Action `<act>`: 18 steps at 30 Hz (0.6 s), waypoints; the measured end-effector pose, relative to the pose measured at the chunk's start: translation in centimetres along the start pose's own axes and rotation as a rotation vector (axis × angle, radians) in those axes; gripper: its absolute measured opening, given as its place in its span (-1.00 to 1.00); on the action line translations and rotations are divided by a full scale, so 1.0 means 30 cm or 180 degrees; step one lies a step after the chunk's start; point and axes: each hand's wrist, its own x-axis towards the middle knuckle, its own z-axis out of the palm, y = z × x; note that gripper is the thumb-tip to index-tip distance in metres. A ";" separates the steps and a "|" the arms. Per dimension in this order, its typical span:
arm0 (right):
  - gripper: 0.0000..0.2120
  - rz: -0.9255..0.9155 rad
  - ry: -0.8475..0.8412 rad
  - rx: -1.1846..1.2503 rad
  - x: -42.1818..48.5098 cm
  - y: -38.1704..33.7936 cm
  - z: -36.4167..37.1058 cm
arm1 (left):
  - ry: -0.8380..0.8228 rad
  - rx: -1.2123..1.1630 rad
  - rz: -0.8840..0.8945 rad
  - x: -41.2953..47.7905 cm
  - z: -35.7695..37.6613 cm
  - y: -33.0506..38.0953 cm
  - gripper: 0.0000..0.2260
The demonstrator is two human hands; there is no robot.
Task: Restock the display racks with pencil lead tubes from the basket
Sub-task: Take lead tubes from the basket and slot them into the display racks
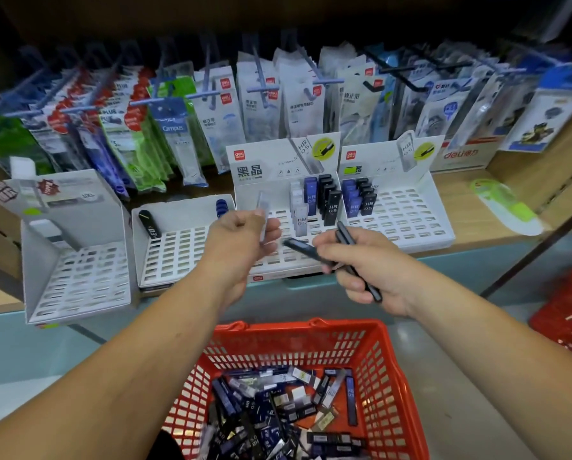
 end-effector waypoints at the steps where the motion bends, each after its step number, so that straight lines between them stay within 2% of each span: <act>1: -0.86 -0.0031 0.0103 0.0045 0.002 0.001 -0.015 | 0.0024 0.0336 0.0198 0.005 -0.014 -0.006 -0.77; 2: -0.86 -0.0049 0.0184 0.0103 0.004 0.002 -0.025 | -0.0019 0.0577 0.0322 0.004 -0.021 -0.012 -0.75; 4: -0.86 -0.0027 0.0239 0.0283 0.008 -0.001 -0.035 | -0.0321 0.1061 0.0513 -0.015 -0.017 -0.020 -0.90; 6: -0.85 0.0041 0.0166 0.0541 0.010 -0.012 -0.035 | -0.0834 0.1837 0.0846 -0.030 -0.003 -0.033 -0.74; 8: -0.84 0.0168 0.0019 0.0730 0.008 -0.029 -0.036 | -0.1226 0.2302 0.1099 -0.036 0.018 -0.046 -0.66; 11: -0.87 0.0431 -0.0259 0.0870 -0.003 -0.054 -0.039 | -0.0958 0.3031 0.1757 -0.031 0.033 -0.062 -0.63; 14: -0.87 0.0435 -0.0340 0.0974 -0.004 -0.070 -0.037 | -0.0725 0.3630 0.2285 -0.020 0.044 -0.042 -0.73; 16: -0.77 0.0087 -0.0078 0.0760 0.007 -0.073 -0.041 | -0.0837 0.3916 0.2275 -0.008 0.057 -0.032 -0.77; 18: -0.68 -0.0387 0.0301 0.0446 0.016 -0.077 -0.057 | -0.1112 0.3569 0.1828 0.009 0.073 -0.025 -0.78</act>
